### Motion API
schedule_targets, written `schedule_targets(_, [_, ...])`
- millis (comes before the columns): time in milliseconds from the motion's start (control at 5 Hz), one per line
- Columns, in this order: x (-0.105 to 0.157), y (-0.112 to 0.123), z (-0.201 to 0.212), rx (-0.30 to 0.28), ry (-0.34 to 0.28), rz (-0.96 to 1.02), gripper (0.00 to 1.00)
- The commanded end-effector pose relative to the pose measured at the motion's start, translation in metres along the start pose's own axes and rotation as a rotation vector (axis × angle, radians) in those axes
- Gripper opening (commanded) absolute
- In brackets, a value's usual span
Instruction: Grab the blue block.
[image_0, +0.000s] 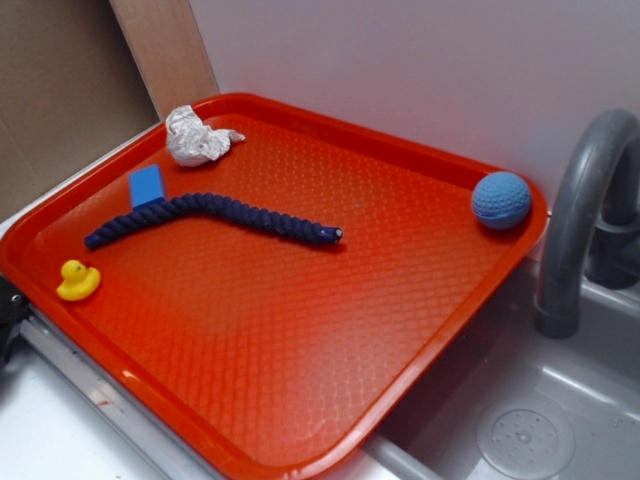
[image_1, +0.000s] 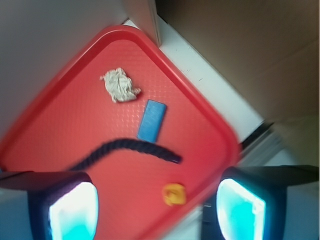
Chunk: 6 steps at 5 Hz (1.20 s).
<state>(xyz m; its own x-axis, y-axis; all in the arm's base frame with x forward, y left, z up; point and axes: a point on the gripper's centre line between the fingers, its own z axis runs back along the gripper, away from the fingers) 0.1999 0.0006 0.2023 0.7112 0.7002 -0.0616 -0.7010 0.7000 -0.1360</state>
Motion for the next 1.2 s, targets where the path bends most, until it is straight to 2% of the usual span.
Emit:
schedule_targets(0, [0.020, -0.015, -0.052, -0.008, -0.003, 0.071, 1.00])
schedule_targets(200, [0.020, -0.018, -0.092, 0.074, 0.020, 0.049, 1.00])
schedule_targets(400, [0.017, -0.017, -0.125, 0.108, 0.044, 0.021, 1.00])
schedule_targets(600, [0.012, -0.009, -0.155, 0.173, 0.055, 0.015, 1.00])
schedule_targets(800, [0.016, 0.007, -0.174, 0.205, 0.074, 0.045, 1.00])
schedule_targets(1000, [0.017, 0.012, -0.188, 0.165, 0.078, 0.032, 1.00])
